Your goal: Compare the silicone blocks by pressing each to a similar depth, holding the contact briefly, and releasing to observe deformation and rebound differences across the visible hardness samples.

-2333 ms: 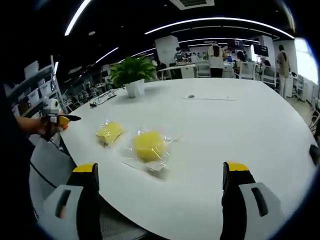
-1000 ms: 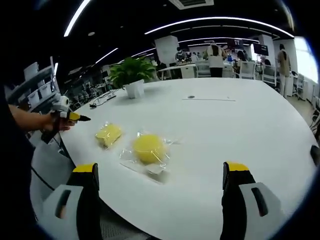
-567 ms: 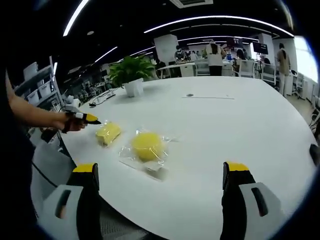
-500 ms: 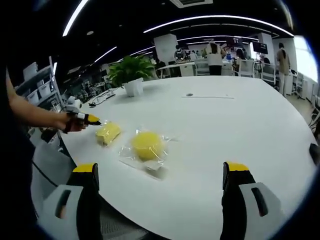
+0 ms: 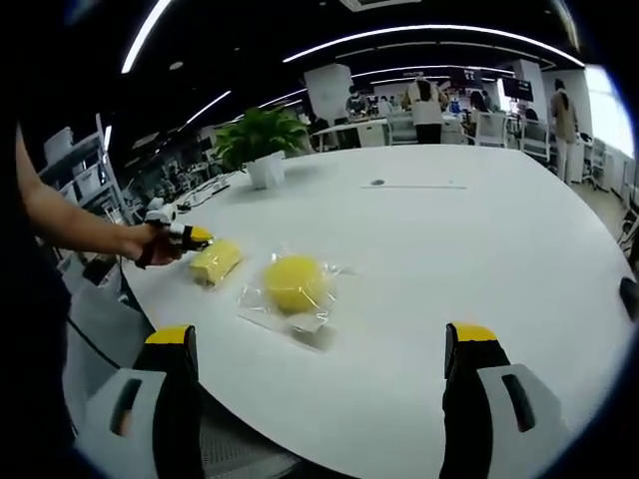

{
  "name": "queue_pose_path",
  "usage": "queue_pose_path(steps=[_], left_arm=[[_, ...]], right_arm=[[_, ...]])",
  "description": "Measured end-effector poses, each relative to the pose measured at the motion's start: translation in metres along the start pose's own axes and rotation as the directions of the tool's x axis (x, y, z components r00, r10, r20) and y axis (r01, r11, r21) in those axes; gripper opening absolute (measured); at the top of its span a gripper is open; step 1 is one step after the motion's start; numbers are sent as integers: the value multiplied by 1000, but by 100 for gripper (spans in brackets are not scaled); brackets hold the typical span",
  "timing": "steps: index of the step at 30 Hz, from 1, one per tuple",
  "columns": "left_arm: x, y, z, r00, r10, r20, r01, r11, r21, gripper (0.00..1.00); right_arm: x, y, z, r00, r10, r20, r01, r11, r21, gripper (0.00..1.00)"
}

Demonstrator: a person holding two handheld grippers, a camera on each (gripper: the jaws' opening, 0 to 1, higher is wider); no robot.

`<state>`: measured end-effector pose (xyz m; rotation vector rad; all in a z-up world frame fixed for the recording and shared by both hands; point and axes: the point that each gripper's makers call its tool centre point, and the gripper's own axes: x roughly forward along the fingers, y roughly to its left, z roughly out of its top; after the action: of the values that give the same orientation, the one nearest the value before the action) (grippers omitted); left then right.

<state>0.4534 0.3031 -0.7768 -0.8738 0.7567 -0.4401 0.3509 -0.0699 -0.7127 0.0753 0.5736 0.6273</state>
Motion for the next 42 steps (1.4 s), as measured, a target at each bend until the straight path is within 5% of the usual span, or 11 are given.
queue_pose_path(steps=[11, 19, 22, 24, 29, 38, 42], left_arm=[[-1, -9, -13, 1000, -11, -29, 13, 996, 91, 1], [-1, -13, -10, 1000, 18, 12, -20, 980, 196, 0], [-4, -29, -7, 999, 10, 41, -19, 975, 221, 0], [-5, -50, -5, 998, -38, 51, 21, 953, 301, 0], [-12, -81, -1, 996, -69, 59, 46, 946, 320, 0], [-26, -124, 14, 989, -108, 104, 53, 901, 430, 0], [-35, -151, 19, 977, -178, 118, 99, 867, 488, 0]], right_arm=[[3, 6, -2, 1000, 15, -1, -15, 1000, 10, 96], [7, 10, -1, 1000, 30, -2, -30, 1000, 2, 97], [8, 12, 2, 999, 38, -1, -38, 999, 3, 97], [9, 14, 4, 999, 44, -5, -44, 999, -10, 97], [12, 15, 14, 999, 51, 8, -51, 998, -25, 96], [18, 28, 30, 994, 108, 32, -107, 993, -51, 96], [21, 44, 38, 985, 168, 32, -165, 983, -84, 96]])
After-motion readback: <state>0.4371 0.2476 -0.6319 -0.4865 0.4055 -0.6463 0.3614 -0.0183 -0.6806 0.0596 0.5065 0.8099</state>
